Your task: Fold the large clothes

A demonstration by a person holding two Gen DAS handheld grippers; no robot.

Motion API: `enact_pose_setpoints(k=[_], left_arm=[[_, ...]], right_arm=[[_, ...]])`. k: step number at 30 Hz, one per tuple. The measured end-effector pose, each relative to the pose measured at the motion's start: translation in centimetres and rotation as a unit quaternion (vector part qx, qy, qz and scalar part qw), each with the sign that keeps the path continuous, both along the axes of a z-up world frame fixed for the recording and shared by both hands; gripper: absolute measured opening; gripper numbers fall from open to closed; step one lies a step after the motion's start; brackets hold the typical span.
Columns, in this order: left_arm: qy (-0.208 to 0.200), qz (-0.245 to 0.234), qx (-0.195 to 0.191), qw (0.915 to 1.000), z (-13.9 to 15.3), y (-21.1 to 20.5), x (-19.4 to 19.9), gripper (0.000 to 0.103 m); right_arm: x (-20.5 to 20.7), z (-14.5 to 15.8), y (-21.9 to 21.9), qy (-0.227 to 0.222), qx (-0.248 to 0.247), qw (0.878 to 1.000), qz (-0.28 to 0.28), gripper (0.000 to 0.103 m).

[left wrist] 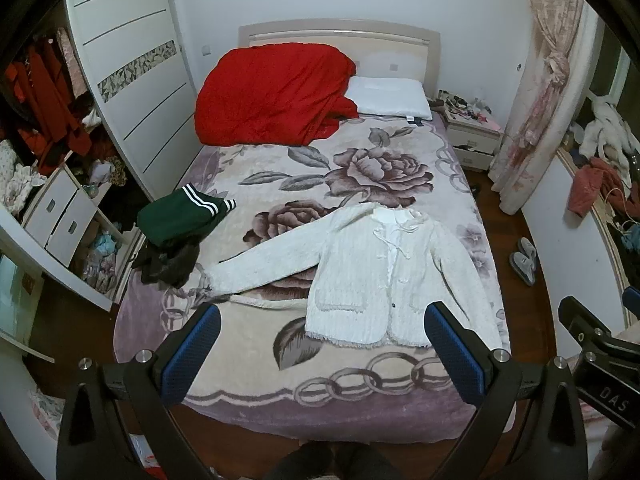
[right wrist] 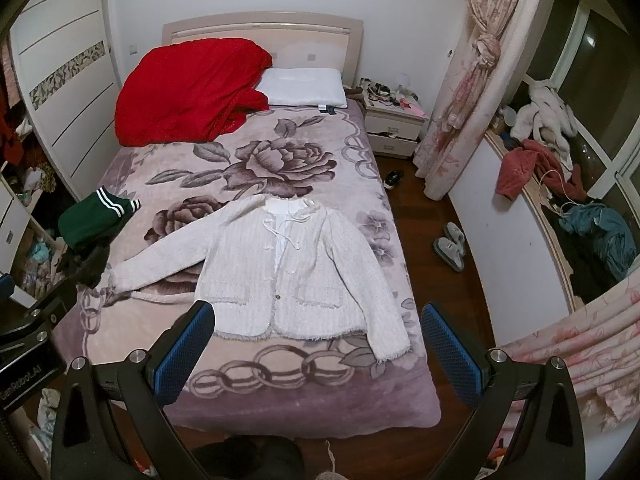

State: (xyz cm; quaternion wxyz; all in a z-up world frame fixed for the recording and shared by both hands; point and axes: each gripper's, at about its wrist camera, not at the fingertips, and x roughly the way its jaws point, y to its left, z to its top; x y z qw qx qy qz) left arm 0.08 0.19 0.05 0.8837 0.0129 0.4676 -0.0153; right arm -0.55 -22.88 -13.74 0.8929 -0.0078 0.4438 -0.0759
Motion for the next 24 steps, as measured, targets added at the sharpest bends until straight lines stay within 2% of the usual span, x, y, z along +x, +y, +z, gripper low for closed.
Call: enact_pose_setpoints(k=[24], left_arm=[[-0.009, -0.005, 0.004, 0.9999, 2.6, -2.3, 1.1, 0.103]], right_arm=[[-0.2, 0.1, 0.1, -0.006, 0.003, 1.0, 0.001, 0.103]])
